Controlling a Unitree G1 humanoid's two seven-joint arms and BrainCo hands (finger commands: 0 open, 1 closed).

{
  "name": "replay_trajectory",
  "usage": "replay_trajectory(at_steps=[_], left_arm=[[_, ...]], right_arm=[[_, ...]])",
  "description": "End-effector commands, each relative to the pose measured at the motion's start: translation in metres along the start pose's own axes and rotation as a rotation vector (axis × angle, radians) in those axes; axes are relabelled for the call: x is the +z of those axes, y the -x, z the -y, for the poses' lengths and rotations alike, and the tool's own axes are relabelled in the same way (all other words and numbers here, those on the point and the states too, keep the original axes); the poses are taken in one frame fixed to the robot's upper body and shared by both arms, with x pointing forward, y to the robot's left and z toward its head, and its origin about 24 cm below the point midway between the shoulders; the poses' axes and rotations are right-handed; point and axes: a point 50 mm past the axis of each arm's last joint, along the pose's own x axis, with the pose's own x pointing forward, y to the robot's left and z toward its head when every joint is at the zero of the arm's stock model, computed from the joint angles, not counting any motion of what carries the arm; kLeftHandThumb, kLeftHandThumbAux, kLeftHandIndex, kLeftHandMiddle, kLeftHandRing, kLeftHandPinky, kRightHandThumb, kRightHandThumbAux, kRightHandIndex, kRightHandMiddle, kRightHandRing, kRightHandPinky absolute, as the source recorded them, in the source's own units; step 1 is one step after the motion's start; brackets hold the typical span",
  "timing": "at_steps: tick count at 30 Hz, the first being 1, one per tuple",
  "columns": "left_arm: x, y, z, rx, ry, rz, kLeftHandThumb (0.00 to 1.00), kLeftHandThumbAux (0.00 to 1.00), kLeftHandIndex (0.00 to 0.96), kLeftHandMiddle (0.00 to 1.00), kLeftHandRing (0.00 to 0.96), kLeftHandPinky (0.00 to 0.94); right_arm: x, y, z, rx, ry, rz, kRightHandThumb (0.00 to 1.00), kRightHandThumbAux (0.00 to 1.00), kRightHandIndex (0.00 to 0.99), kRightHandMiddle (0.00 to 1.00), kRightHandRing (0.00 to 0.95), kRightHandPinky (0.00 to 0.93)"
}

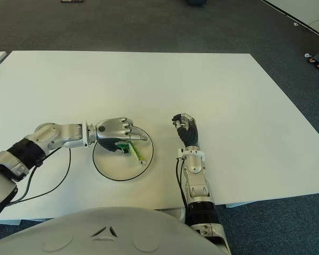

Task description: Put the toothpaste on the table into the plate.

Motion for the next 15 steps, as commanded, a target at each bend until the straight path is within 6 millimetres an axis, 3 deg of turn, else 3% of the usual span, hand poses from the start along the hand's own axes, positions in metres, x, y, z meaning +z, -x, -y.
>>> replay_trajectory(at_steps=[1, 15], left_arm=[[-0.0052, 0.0029, -0.0063, -0.014, -0.012, -0.033, 0.087, 0.448, 0.000, 0.000, 0.000, 0.000], [-0.0084, 0.0087, -0.0104, 0.120, 0.074, -0.071, 0.115, 0.442, 0.000, 0.000, 0.000, 0.014]], right_arm=[[-0.0016, -0.0013, 0.0001, 0.008, 0.006, -0.007, 0.709, 0.735, 0.422, 0.471, 0.449, 0.447], [-0.0018, -0.0018, 0.0000, 0.007, 0.003, -0.009, 0.710, 0.735, 0.422, 0.464, 0.441, 0.444]])
